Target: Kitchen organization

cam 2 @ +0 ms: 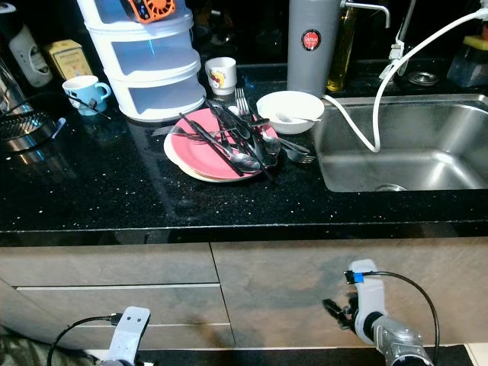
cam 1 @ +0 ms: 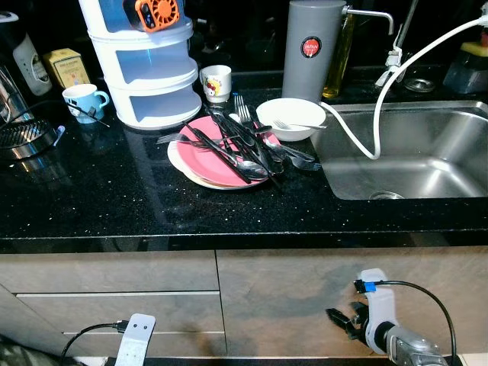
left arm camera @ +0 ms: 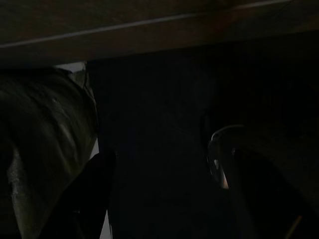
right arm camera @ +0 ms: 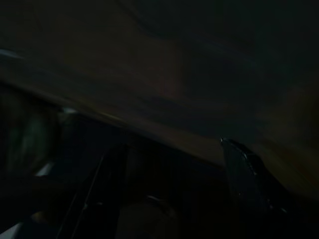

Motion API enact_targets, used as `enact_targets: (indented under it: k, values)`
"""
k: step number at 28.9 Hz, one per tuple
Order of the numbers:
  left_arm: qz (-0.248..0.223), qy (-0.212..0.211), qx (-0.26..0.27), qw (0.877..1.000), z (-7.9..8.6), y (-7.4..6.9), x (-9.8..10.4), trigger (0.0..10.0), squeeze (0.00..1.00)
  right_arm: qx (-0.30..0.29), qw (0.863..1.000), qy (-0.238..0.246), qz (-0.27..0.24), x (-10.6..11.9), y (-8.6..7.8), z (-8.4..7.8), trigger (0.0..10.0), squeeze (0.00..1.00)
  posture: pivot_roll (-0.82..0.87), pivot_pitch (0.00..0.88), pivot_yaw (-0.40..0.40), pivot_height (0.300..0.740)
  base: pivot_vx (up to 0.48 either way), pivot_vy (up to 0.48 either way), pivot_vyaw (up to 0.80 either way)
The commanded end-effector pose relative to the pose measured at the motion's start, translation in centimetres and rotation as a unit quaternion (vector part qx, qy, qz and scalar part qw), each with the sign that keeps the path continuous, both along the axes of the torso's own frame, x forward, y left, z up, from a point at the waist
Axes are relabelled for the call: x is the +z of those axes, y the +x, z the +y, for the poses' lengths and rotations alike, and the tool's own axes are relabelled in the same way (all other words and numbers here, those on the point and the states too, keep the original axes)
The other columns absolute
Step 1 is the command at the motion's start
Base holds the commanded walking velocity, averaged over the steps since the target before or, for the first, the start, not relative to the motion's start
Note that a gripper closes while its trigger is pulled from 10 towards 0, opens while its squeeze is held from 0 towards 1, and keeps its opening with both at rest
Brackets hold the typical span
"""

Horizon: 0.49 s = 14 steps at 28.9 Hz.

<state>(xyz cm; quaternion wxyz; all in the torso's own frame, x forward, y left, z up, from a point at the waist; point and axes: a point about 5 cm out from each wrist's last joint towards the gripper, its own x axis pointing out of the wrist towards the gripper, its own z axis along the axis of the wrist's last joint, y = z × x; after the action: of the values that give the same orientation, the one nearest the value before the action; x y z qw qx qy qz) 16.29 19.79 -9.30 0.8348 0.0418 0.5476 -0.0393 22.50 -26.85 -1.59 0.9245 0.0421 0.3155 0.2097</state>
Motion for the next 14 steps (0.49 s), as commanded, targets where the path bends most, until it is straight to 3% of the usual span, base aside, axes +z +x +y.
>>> enact_targets:
  k: [1,4,5,9,12,13,14]
  values:
    - [0.003,0.001,-0.003,1.0,0.1,0.0,0.0,10.0,0.0,0.062,0.997,0.04,-0.005,0.8,0.1,0.2,10.0,0.0,-0.05,0.0,0.051,0.74,0.0,0.0,0.0]
    - [0.003,0.002,-0.004,1.0,0.2,-0.1,0.0,10.0,0.0,0.169,0.98,0.104,-0.006,2.2,-0.4,0.4,10.0,0.0,-0.05,0.0,0.052,0.74,0.0,0.0,0.0]
    - [0.003,0.002,-0.004,1.0,0.2,-0.1,0.0,10.0,0.0,0.169,0.98,0.104,-0.006,2.2,-0.4,0.4,10.0,0.0,-0.05,0.0,0.052,0.74,0.0,0.0,0.0]
    - [0.005,0.003,-0.006,1.0,0.3,-0.1,0.0,10.0,0.0,0.275,0.946,0.168,-0.039,5.1,-0.4,1.5,10.0,0.0,-0.05,0.0,0.056,0.74,0.0,0.0,0.0]
    - [0.005,0.004,-0.008,1.0,0.3,-0.1,0.0,10.0,0.0,0.306,0.935,0.172,-0.05,6.0,-0.4,1.9,10.0,0.0,-0.05,0.0,0.059,0.74,0.0,0.0,0.0]
    - [0.005,0.004,-0.009,1.0,0.3,-0.1,0.0,10.0,0.0,0.334,0.921,0.189,-0.065,7.2,-0.4,2.6,10.0,0.0,-0.05,0.0,0.061,0.74,0.0,0.0,0.0]
    - [0.005,0.004,-0.009,1.0,0.3,-0.1,0.0,10.0,0.0,0.334,0.921,0.189,-0.065,7.2,-0.4,2.6,10.0,0.0,-0.05,0.0,0.061,0.74,0.0,0.0,0.0]
